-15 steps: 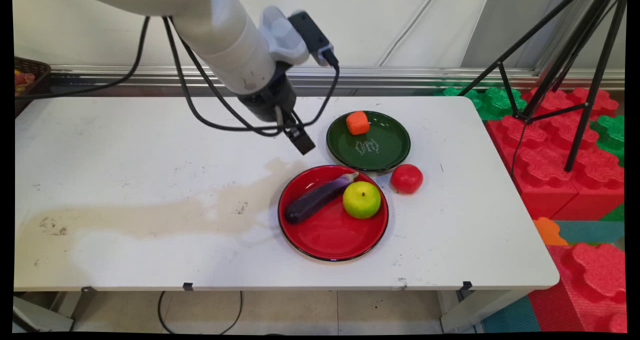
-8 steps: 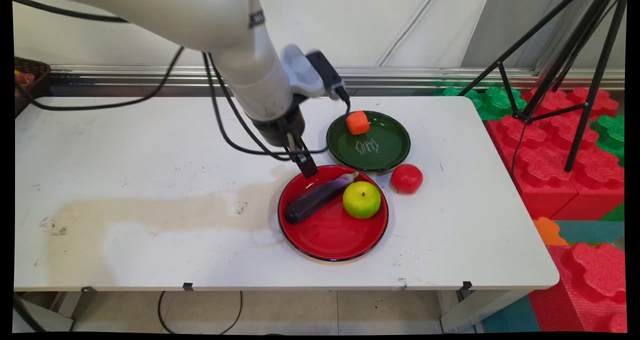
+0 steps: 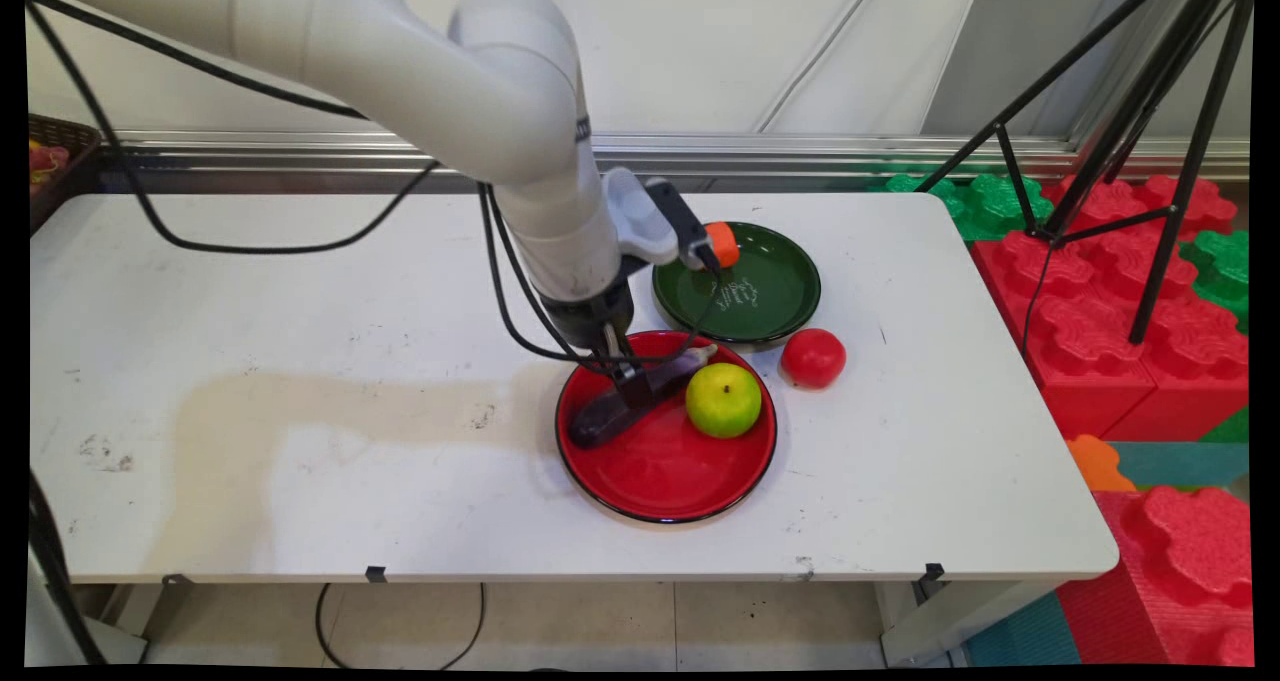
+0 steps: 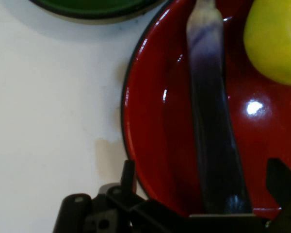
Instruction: Pick up the eggplant from the red plate, then place the picked object on the table
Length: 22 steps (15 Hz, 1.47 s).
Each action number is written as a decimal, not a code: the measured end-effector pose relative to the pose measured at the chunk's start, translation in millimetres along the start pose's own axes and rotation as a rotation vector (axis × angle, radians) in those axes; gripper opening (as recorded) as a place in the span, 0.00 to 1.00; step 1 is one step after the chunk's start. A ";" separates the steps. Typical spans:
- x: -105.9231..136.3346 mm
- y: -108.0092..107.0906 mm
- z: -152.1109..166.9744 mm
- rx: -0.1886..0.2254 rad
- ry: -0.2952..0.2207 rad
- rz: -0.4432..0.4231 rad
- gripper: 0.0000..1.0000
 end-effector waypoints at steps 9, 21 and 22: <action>2.0 8.4 45.8 -0.046 -0.013 -0.039 0.00; -6.6 6.0 29.0 -0.037 0.032 -0.089 0.00; -7.5 4.5 20.9 -0.031 0.041 -0.092 0.00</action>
